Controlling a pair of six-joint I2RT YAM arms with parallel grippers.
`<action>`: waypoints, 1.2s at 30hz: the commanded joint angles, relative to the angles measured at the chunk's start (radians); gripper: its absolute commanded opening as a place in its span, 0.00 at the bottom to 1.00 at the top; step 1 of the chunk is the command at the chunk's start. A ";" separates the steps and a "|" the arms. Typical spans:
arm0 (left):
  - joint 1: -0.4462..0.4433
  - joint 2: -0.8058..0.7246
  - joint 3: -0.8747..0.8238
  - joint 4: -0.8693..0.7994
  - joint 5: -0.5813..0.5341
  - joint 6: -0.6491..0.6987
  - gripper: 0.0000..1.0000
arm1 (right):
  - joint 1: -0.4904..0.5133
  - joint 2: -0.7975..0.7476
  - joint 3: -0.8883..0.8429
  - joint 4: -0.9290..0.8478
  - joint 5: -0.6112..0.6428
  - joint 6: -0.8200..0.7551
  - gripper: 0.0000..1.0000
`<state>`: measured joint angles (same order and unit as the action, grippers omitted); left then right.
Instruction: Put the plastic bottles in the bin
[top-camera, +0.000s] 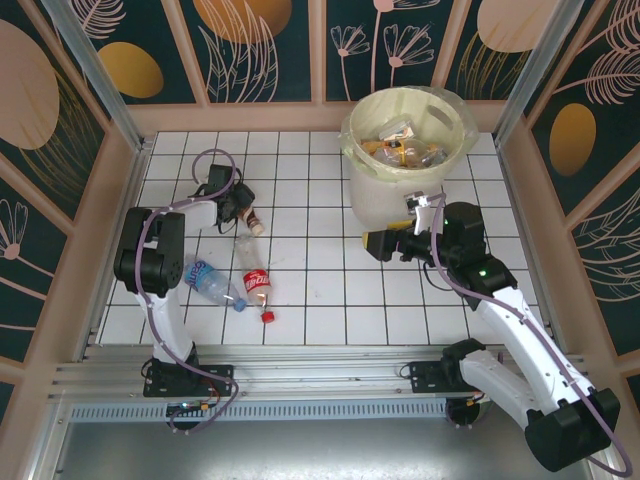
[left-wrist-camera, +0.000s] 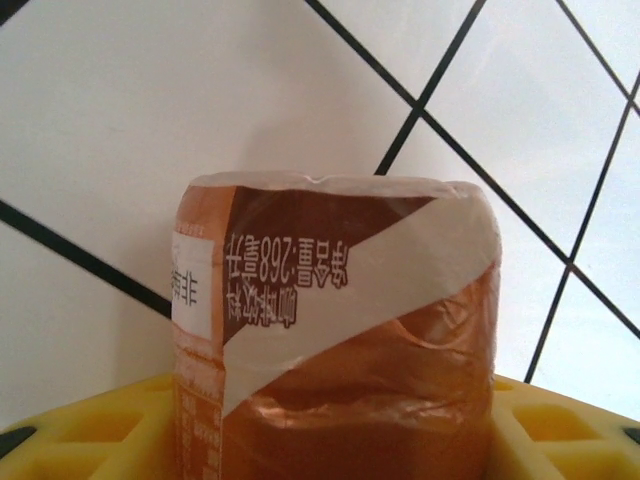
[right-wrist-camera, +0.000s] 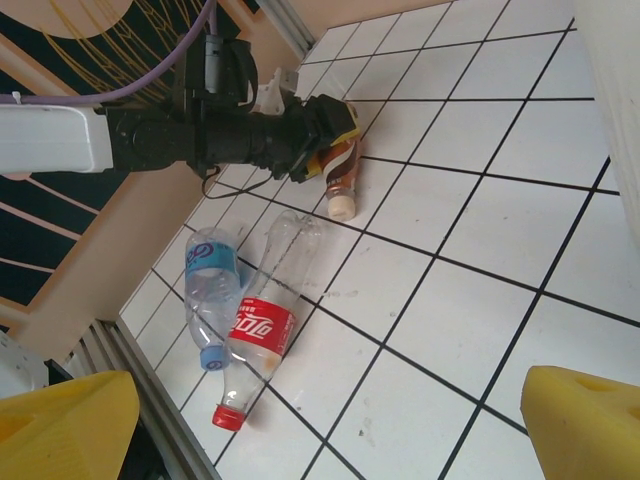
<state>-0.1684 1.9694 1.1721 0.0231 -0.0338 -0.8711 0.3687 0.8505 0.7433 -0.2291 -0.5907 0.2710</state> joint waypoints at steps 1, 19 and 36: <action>0.007 0.015 0.046 0.039 0.025 -0.016 0.57 | 0.009 -0.018 -0.013 0.015 0.021 0.010 0.99; -0.029 -0.177 0.145 0.015 0.121 0.095 0.52 | 0.008 -0.148 0.019 0.022 0.093 0.028 0.98; -0.170 -0.280 0.443 -0.028 0.241 0.299 0.53 | 0.007 -0.283 0.045 -0.036 0.267 0.016 0.98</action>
<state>-0.3267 1.7042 1.5494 -0.0116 0.1555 -0.6235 0.3687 0.5911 0.7589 -0.2554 -0.3756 0.2905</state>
